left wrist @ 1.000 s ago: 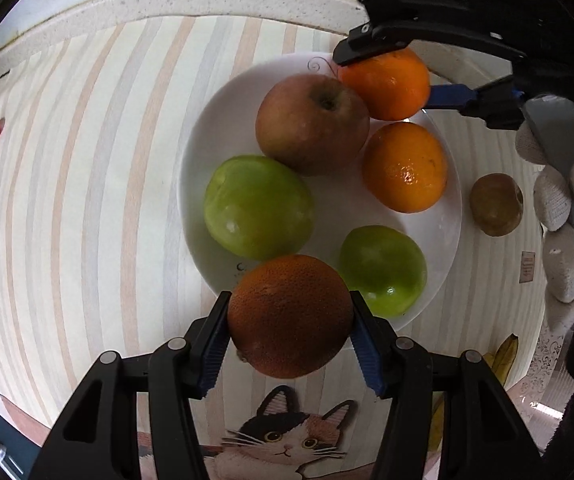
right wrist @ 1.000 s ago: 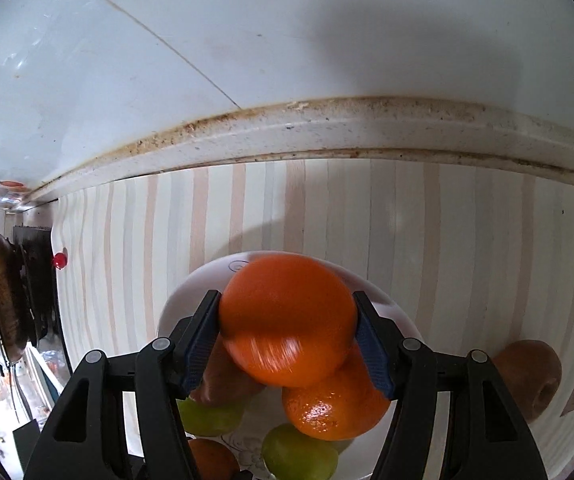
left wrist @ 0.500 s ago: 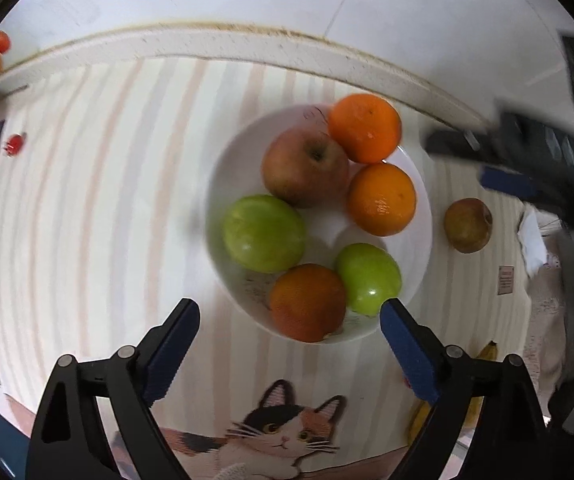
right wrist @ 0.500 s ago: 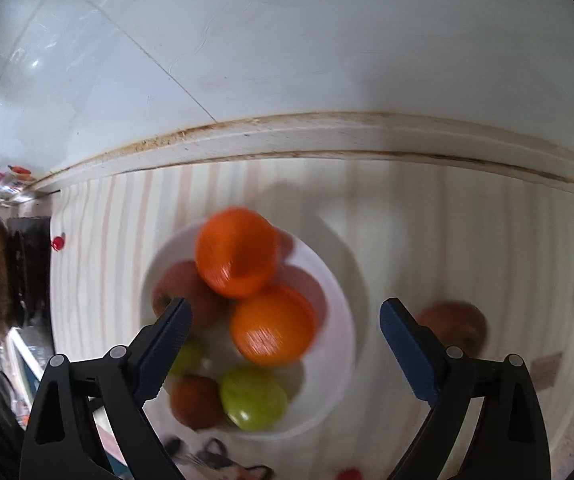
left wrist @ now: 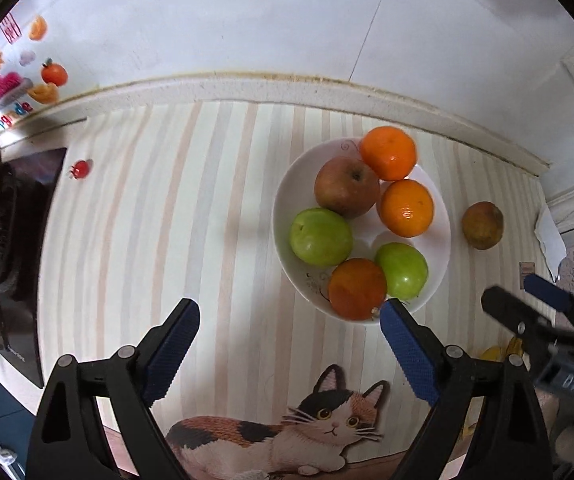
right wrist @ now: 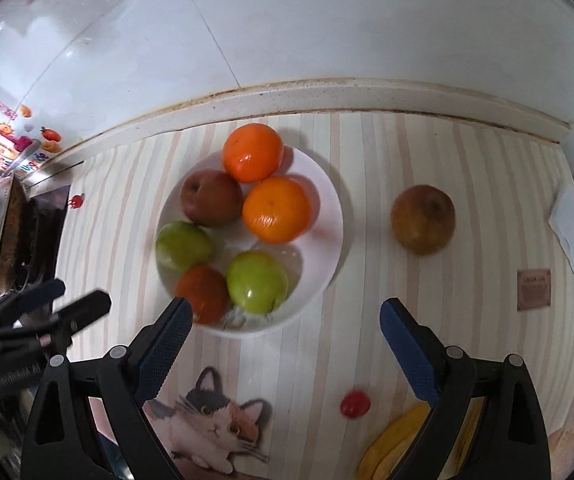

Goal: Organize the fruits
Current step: 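Grasp the red cherry tomato with the right tool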

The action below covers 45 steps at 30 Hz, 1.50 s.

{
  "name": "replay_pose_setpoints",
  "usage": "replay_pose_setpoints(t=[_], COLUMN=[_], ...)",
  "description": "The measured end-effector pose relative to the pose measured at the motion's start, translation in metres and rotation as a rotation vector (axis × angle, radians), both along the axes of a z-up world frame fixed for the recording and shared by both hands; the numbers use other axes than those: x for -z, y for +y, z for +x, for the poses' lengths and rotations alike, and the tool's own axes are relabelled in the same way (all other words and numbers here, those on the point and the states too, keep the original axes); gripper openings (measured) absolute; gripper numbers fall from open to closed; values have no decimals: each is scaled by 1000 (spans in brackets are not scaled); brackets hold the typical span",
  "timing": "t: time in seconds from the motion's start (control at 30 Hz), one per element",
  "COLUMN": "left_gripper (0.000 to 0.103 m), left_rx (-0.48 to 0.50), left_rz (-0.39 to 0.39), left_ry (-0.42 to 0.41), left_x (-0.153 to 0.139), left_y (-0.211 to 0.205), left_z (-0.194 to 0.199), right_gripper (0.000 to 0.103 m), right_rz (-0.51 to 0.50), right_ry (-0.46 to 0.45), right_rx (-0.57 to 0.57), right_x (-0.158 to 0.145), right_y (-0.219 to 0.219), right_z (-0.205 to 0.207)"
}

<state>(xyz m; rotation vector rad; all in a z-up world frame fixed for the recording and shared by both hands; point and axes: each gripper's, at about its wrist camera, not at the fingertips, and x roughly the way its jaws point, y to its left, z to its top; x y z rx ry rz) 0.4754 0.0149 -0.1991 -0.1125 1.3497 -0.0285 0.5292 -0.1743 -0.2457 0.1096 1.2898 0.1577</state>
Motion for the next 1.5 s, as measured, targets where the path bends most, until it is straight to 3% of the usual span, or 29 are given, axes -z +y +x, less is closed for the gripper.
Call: replay_pose_setpoints(t=[0.4,0.67,0.77,0.83,0.87,0.9,1.13,1.37,1.5], left_gripper=[92,92,92,92,92,92,92,92,92], left_rx=[80,61,66,82,91,100,156,175,172], left_rz=[21,12,30,67,86,103,176,202,197], left_ry=[-120,-140,-114,-99,-93,-87,-13,25,27], left_x=[-61,-74,-62,-51,-46,-41,1,17,16], left_y=[-19,-18,-24,-32,-35,-38,-62,-76,-80], left_z=[-51,-69,-69,-69,-69,-69,-61,-54,-49], right_gripper=[97,97,96,84,70,66,59,47,31], right_rz=[-12,120,145,149,148,154,137,42,-9], right_ry=[-148,-144,-84,-23,7,50,213,263,234], right_rx=[-8,21,84,122,135,147,136,54,-1], right_x=[-68,-81,-57,-30,-17,2,86,125,128], right_y=[4,-8,-32,-50,-57,-65,-74,-57,-49], right_z=[-64,-85,-83,-78,-75,-73,-61,-61,-67])
